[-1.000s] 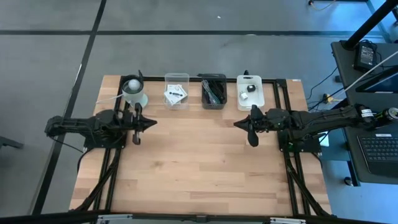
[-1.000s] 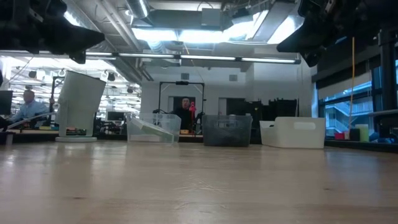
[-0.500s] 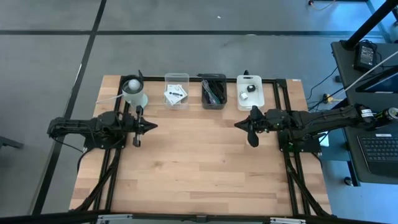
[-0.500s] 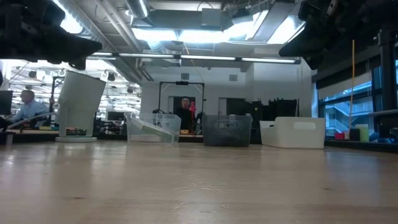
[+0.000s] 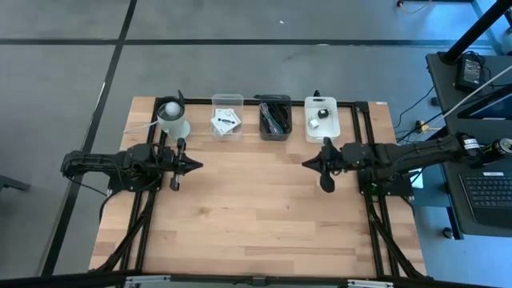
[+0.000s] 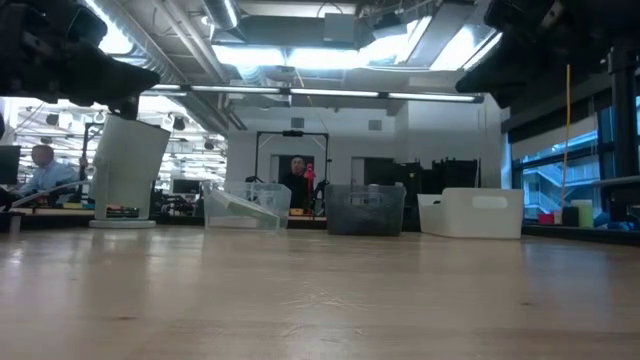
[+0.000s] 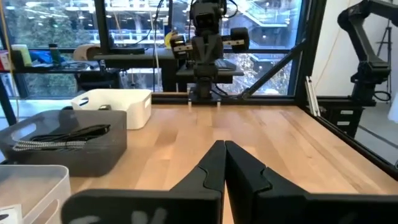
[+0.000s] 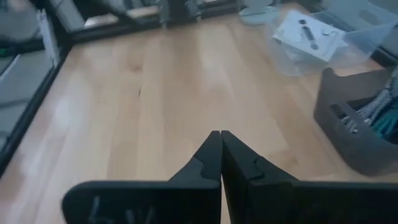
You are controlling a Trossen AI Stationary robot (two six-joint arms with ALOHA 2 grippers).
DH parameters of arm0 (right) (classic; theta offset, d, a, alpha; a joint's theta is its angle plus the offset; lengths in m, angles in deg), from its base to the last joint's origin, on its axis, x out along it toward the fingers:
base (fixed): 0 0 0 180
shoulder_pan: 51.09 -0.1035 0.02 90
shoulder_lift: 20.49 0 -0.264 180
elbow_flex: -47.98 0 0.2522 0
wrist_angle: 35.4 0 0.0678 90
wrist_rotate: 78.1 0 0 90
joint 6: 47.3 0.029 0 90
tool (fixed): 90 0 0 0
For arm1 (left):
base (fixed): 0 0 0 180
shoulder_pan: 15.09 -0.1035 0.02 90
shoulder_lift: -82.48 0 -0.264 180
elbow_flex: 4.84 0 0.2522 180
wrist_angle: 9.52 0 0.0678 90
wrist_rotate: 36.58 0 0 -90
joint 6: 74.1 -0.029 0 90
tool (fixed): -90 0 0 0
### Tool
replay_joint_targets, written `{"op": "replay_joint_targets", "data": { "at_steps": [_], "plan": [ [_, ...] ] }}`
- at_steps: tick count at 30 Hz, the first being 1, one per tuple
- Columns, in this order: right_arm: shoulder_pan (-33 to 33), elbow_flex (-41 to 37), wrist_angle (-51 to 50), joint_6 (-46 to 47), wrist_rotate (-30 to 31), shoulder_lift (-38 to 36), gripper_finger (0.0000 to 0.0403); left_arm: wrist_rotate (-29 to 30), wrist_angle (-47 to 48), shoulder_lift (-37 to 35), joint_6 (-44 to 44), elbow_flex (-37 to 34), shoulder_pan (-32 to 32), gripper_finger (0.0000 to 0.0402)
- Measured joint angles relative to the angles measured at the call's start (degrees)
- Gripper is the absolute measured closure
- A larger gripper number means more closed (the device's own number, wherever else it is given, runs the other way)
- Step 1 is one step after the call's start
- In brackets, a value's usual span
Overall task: Pick and place items into bin
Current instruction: Return to Home Position
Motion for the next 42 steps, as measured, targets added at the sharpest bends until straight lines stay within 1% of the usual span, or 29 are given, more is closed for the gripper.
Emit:
{"op": "replay_joint_targets", "data": {
  "at_steps": [2,5,7,10,12,16,20,25,27,30,33,36,40,42],
  "plan": [
    [-1.26,-0.65,-0.10,-0.95,0.47,-0.58,0.0401,0.02,0.02,0.00,0.00,0.00,0.00,0.0398],
    [-3.14,-3.51,-0.29,0.44,4.02,-3.05,0.0401,0.04,0.00,0.00,0.02,0.00,0.00,0.0398],
    [-4.15,-6.11,0.51,0.94,6.03,-5.80,0.0401,0.07,0.01,0.02,0.02,0.00,0.00,0.0398],
    [-4.77,-10.04,2.63,0.63,6.54,-10.95,0.0402,0.11,0.00,0.02,0.02,0.00,0.00,0.0398],
    [-4.81,-12.35,2.83,0.27,6.55,-14.72,0.0402,0.11,0.02,0.02,0.02,0.02,0.00,0.0398],
    [-4.73,-15.67,2.20,-3.41,6.45,-23.33,0.0402,0.12,0.02,0.02,0.02,0.00,0.00,0.0398],
    [-4.66,-18.12,1.57,-5.87,2.88,-33.39,0.0402,0.12,0.02,0.02,0.02,0.00,0.00,0.0398],
    [-4.64,-20.17,0.64,-11.23,2.96,-46.54,0.0403,0.13,0.02,0.02,0.02,0.00,0.00,0.0398],
    [-4.46,-20.42,3.07,-12.98,3.08,-46.66,0.0403,0.11,0.02,0.02,0.02,0.00,0.00,0.0398],
    [-4.29,-20.61,5.14,-15.40,0.59,-46.02,0.0403,0.15,-0.16,0.25,0.02,0.00,0.00,0.0398],
    [-3.79,-22.15,6.78,-15.48,0.52,-46.65,0.0403,0.15,-0.98,0.40,0.02,0.00,0.00,0.0398],
    [-3.18,-23.62,10.57,-14.52,-2.29,-46.76,0.0403,0.17,-0.67,0.50,0.03,0.00,0.00,0.0398],
    [-2.53,-24.78,10.66,-14.72,-6.43,-46.70,0.0403,0.15,-0.62,0.52,0.02,0.00,-0.02,0.0398],
    [-2.50,-25.23,10.92,-15.34,-6.59,-46.72,0.0403,0.15,-0.76,0.52,0.03,0.00,0.00,0.0398]
  ]
}}
